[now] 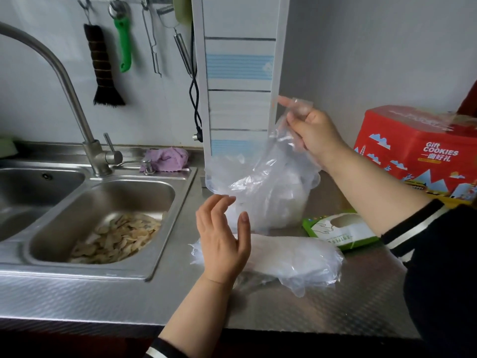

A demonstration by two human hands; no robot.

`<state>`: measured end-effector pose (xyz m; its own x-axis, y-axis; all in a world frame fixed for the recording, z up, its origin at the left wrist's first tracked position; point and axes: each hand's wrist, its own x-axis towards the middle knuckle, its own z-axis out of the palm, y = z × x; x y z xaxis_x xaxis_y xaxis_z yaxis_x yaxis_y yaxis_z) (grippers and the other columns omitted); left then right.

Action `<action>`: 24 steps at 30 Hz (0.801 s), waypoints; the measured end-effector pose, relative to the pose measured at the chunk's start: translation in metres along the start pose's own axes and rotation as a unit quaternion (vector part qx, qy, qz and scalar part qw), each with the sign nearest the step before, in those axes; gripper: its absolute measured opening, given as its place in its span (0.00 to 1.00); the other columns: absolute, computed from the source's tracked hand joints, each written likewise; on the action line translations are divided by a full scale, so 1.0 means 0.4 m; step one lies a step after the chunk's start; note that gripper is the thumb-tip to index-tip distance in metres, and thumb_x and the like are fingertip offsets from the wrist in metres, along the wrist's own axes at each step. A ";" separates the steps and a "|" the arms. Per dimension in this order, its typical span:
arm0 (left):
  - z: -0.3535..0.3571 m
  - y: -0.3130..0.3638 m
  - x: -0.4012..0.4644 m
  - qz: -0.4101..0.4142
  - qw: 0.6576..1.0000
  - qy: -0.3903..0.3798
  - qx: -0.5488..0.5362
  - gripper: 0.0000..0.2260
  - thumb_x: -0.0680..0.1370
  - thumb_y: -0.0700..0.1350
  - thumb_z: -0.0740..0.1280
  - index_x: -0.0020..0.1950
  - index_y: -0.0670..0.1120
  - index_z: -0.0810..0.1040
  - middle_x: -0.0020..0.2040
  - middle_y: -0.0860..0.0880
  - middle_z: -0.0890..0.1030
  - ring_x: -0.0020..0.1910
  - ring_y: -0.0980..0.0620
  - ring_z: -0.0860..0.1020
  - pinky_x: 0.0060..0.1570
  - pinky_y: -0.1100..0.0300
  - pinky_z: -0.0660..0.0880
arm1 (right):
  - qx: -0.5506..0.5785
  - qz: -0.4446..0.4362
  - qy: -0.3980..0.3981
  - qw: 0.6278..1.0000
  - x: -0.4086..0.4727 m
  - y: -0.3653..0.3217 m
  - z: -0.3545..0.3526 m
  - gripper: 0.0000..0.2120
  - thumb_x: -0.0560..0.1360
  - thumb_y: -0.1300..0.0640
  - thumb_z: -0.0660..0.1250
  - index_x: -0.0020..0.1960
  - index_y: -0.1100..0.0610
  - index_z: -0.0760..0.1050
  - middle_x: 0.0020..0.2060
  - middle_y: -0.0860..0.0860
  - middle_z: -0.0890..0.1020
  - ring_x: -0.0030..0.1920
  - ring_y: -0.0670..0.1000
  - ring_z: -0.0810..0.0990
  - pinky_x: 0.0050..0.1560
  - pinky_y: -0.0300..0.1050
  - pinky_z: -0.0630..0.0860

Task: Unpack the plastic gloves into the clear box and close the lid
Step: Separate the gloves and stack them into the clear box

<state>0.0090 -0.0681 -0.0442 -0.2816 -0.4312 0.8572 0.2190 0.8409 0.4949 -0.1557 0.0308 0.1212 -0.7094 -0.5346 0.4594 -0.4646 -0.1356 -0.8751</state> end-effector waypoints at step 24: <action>0.003 -0.008 -0.001 0.005 0.973 -0.231 -0.002 0.23 0.79 0.62 0.57 0.69 0.50 0.68 0.64 0.54 0.74 0.64 0.55 0.71 0.65 0.66 0.62 | -0.060 0.078 -0.217 0.971 0.071 -0.047 0.031 0.17 0.78 0.58 0.65 0.66 0.50 0.71 0.54 0.52 0.84 0.60 0.51 0.79 0.57 0.40 0.72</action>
<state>0.0071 -0.0701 -0.0462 -0.6695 -0.2284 0.7069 0.2270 0.8431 0.4874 -0.1606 0.0078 0.1490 -0.4979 -0.8456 0.1924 -0.4464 0.0597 -0.8928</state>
